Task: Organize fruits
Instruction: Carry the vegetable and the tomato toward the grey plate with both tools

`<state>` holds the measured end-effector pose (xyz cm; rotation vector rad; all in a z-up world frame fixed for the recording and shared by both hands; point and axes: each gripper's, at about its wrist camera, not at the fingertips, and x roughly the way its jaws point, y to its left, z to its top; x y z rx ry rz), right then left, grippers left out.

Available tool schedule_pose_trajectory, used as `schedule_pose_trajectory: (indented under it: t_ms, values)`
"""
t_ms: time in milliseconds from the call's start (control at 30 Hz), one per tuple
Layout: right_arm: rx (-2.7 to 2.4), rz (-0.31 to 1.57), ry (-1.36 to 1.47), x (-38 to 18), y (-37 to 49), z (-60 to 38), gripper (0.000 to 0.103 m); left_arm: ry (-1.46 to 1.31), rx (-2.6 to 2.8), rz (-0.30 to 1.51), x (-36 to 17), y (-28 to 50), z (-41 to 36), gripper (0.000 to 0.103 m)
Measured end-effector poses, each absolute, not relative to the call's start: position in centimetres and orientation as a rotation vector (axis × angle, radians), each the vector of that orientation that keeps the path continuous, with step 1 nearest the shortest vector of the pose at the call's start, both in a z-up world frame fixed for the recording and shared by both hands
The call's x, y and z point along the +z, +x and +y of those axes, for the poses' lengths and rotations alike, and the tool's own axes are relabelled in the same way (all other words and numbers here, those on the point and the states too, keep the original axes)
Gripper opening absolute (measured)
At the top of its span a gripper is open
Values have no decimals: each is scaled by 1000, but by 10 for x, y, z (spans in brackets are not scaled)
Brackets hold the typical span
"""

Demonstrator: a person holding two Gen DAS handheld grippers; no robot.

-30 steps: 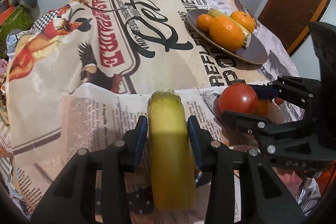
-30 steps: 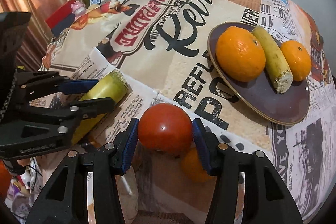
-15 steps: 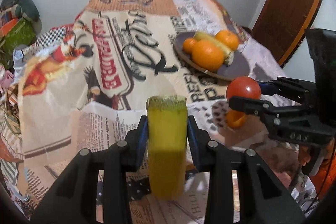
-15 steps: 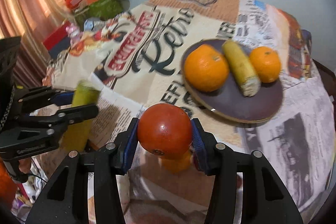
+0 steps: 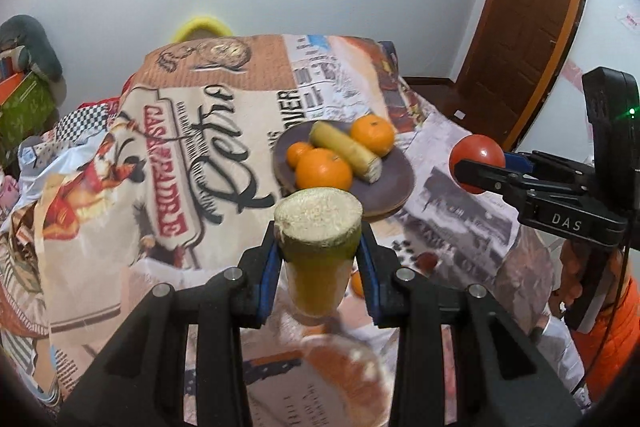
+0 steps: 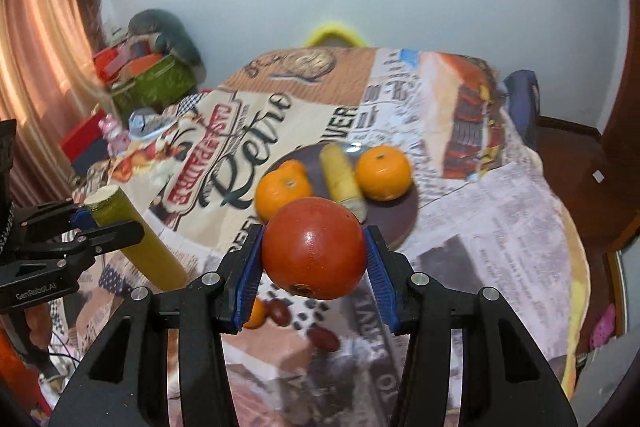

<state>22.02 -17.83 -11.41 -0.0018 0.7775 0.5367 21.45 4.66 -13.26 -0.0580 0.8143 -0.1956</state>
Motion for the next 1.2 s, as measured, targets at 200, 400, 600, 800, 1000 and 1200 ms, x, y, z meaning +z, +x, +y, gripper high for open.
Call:
schedule_pose_trajectory:
  t_ms: [200,400,600,800,1000,1200]
  values:
    - [505,753,11,-112,226,-197,46,-54,-220,807,-129,230,25,36]
    - [497,746,13,-115,237,-206,46,-45,-253,807,-129,251,8,36]
    - [501,739,21,-120,250,-209,46,-29,-273,803,-130,274,-7,36]
    - [509,734,18,-124,264,-208,46,-16,-288,811,-136,295,-18,36]
    - [516,751,12,-135,278,-205,46,-23,-297,840,-147,314,-25,36]
    - [521,778,6,-149,289,-203,46,-14,-295,863,-160,330,-29,36]
